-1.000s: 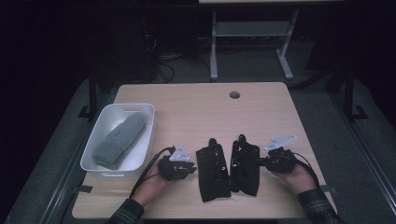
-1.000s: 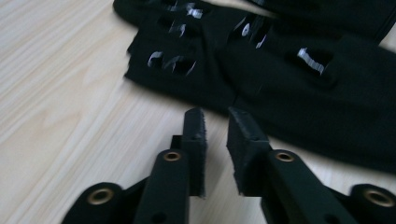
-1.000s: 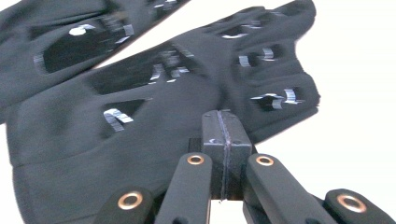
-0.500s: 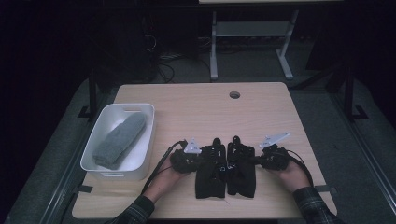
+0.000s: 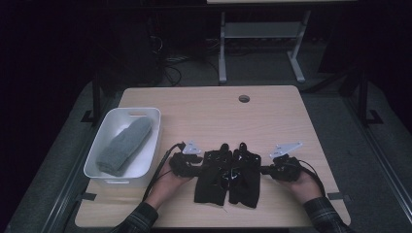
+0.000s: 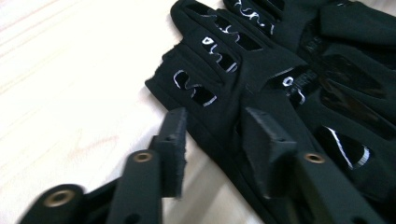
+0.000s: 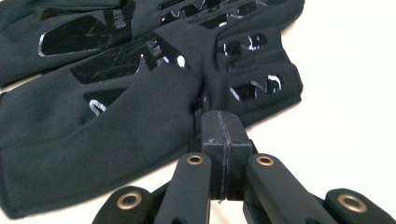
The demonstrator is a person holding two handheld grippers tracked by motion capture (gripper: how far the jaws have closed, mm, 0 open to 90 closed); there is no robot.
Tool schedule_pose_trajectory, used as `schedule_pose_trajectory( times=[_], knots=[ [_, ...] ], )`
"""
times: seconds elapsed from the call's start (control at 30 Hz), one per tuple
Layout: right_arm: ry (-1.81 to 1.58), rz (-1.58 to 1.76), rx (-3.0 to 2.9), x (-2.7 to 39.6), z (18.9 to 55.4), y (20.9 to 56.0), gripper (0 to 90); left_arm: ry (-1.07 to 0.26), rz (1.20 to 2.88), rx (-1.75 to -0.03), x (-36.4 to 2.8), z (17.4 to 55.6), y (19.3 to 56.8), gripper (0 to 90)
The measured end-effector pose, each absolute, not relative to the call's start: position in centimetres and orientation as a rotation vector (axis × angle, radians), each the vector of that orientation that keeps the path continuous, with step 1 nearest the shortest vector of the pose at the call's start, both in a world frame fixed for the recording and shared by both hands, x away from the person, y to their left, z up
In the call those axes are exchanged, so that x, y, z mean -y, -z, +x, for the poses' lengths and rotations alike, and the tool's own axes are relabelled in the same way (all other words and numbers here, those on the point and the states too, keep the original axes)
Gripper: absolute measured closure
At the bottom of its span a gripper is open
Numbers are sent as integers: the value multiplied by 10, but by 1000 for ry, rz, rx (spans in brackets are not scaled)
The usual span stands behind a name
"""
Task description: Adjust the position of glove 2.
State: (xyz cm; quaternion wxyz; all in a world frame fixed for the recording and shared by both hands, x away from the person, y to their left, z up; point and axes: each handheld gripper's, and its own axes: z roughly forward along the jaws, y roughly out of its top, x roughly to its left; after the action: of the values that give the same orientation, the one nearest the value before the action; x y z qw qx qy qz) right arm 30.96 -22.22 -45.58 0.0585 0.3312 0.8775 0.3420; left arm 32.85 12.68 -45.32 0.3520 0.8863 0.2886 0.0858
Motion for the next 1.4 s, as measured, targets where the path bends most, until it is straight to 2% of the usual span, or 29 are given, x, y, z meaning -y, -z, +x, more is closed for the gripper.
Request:
schedule_pose_trajectory(
  times=[0.17, 0.5, 0.67, 0.73, 0.8, 0.97, 1.13, 1.4],
  knots=[
    [-1030, 1002, -2670, 226, 300, 457, 898, -182, 2322, -762, -133, 320, 455, 458],
    [-1001, 940, -2719, 216, 296, 463, 898, -172, 2329, -770, -132, 322, 461, 438],
    [-1004, 933, -2718, 217, 296, 463, 898, -178, 2333, -761, -129, 321, 461, 518],
    [-1003, 929, -2719, 216, 296, 463, 898, -167, 2333, -750, -127, 320, 461, 593],
    [-1003, 926, -2720, 215, 296, 463, 898, -149, 2335, -746, -125, 319, 461, 709],
    [-1003, 918, -2720, 215, 295, 463, 898, -153, 2346, -748, -122, 319, 459, 853],
    [-997, 918, -2722, 215, 295, 463, 898, -122, 2344, -760, -122, 321, 455, 872],
    [-1000, 912, -2725, 213, 295, 463, 900, -65, 2194, -769, -128, 324, 433, 874]
  ],
)
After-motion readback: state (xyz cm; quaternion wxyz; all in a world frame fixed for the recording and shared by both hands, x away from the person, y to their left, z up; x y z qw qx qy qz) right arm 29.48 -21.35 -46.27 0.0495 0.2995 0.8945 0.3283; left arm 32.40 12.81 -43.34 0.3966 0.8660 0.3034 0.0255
